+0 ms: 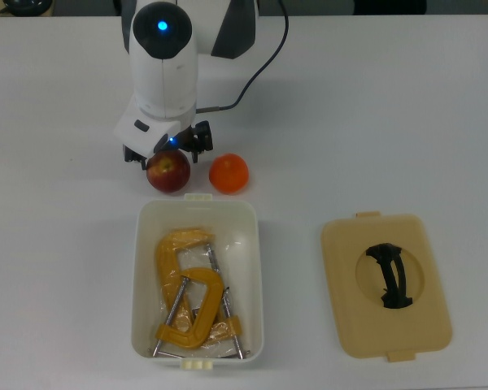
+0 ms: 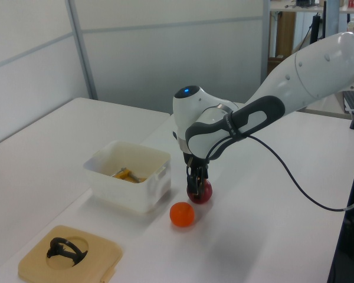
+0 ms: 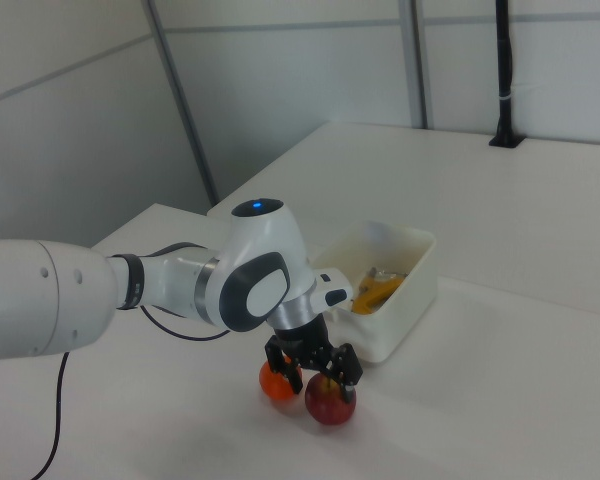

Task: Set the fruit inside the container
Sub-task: 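Lift the red apple and carry it over the white container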

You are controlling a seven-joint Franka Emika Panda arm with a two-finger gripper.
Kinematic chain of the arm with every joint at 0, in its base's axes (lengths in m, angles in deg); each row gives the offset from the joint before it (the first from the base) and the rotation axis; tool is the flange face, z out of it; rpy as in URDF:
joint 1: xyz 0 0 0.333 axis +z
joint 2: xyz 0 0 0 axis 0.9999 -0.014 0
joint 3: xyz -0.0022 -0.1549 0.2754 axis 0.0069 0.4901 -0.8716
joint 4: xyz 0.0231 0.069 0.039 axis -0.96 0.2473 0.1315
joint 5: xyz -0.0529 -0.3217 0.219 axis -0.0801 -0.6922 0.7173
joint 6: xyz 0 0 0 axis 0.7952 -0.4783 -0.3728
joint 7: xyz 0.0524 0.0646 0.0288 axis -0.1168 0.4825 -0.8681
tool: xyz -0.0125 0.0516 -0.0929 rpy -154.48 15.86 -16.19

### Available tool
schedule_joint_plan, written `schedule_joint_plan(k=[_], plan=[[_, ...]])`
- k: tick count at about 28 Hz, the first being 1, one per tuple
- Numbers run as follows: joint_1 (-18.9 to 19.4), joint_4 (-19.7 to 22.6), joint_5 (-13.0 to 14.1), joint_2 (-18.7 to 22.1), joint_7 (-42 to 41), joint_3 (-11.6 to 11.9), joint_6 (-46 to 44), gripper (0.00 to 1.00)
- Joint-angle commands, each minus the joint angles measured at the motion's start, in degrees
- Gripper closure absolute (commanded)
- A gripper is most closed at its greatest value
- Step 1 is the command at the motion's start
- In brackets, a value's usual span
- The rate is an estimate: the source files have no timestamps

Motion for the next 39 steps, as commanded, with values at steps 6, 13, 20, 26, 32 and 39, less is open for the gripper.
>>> schedule_joint_plan(k=[6, 13, 20, 26, 32, 39], plan=[[0.5, -1.0, -0.9, -1.2, 0.1, 0.0, 1.0, 0.29], [-0.1, -1.6, 0.7, 0.5, 0.0, 0.0, 0.0, 0.76], [-0.8, -10.2, 8.9, 0.8, 0.3, 0.1, -7.8, 0.75], [-1.1, -14.9, 12.8, 0.8, 2.2, 0.1, -7.1, 0.71], [-1.1, -19.2, 13.7, 0.2, 3.7, 0.1, -5.8, 0.7], [-0.5, -19.2, 13.1, -2.1, 9.7, 0.0, 6.6, 0.7]])
